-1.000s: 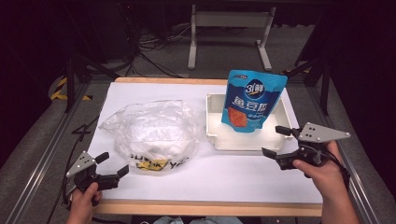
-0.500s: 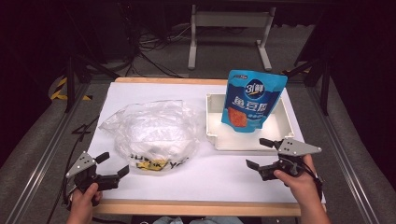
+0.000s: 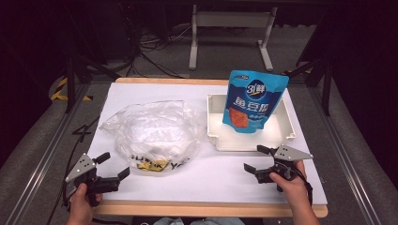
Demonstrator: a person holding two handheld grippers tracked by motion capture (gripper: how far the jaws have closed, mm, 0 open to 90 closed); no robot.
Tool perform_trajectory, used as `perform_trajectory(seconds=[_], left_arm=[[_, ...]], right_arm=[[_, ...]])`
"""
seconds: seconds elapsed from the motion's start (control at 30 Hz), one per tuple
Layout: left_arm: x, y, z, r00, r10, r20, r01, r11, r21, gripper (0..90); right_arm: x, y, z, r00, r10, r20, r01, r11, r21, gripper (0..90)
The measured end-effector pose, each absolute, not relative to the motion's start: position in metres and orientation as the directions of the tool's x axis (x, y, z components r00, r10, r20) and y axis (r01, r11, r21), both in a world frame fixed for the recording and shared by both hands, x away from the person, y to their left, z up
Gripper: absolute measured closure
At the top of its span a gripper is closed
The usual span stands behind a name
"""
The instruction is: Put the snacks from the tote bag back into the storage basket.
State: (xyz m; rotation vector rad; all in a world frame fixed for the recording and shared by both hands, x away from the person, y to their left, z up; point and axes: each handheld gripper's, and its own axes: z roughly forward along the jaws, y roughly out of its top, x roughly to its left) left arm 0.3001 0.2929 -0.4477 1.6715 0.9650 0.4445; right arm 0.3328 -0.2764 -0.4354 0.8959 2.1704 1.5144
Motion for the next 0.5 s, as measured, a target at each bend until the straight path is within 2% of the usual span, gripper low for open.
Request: perform_trajectory(seconds=[0.23, 0.33, 0.5], left_arm=[[0.2981, 0.2931, -0.4478, 0.605, 0.777, -0.173, 0.322, -0.040, 0.946, 0.4], [0.2975, 0.2941, -0.4478, 0.604, 0.778, -0.173, 0.306, -0.025, 0.952, 0.4], [0.2976, 0.2960, -0.4488, 0.585, 0.792, -0.172, 0.295, -0.011, 0.955, 0.3]], right_arm=[[0.3350, -0.2716, -0.4411, -0.690, 0.720, 0.081, 0.356, 0.239, 0.904, 8.1], [0.3353, -0.2700, -0.4425, -0.687, 0.725, 0.051, 0.347, 0.265, 0.900, 8.1], [0.3347, -0.2717, -0.4438, -0.687, 0.725, 0.050, 0.322, 0.243, 0.915, 6.9]])
